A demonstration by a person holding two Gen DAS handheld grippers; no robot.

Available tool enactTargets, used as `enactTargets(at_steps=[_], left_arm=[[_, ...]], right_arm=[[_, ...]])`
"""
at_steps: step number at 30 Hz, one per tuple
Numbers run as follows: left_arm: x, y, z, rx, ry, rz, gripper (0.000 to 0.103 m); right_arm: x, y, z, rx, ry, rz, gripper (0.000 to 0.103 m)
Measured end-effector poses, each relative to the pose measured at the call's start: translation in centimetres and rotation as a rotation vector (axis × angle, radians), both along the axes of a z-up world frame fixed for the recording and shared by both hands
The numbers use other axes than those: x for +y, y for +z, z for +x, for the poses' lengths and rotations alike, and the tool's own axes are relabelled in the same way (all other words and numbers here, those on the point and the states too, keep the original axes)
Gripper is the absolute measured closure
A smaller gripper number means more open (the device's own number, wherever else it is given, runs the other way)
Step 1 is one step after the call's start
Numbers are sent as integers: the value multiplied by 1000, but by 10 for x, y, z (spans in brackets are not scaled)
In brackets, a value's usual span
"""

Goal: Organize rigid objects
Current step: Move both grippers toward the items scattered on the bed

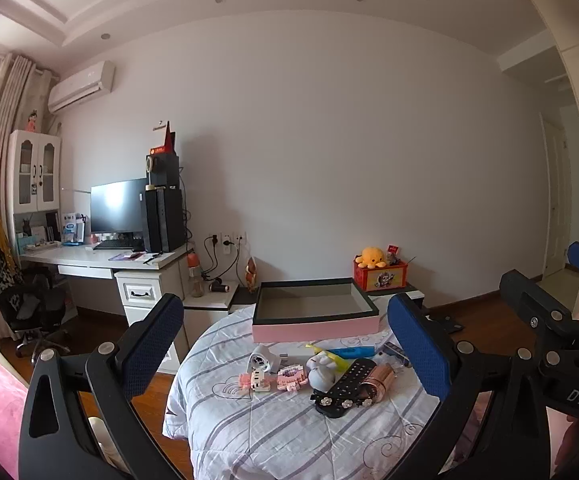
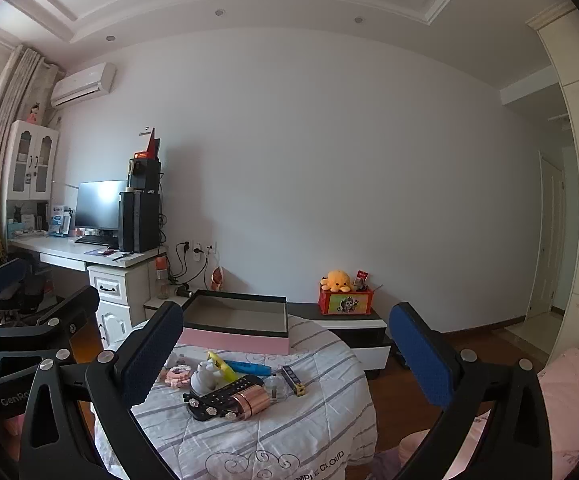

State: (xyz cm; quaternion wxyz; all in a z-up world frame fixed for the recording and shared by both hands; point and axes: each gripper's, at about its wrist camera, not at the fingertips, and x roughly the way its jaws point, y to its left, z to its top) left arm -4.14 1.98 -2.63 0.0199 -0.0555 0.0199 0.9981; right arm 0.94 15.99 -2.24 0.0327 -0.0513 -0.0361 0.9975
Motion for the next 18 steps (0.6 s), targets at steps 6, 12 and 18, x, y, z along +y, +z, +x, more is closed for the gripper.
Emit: enactTargets(at_steps=[6,12,18], left_arm=[[2,-10,-22,-8,22,-15,0],[0,-14,-46,-19,42,-21,0],[-5,-20,-68,-47,63,-20,0]], right_arm=[[0,-8,-22,-18,6,6,0],[-3,-11,-43,-16,17,14,0],[-5,-15,-66,-40,35,13,0]])
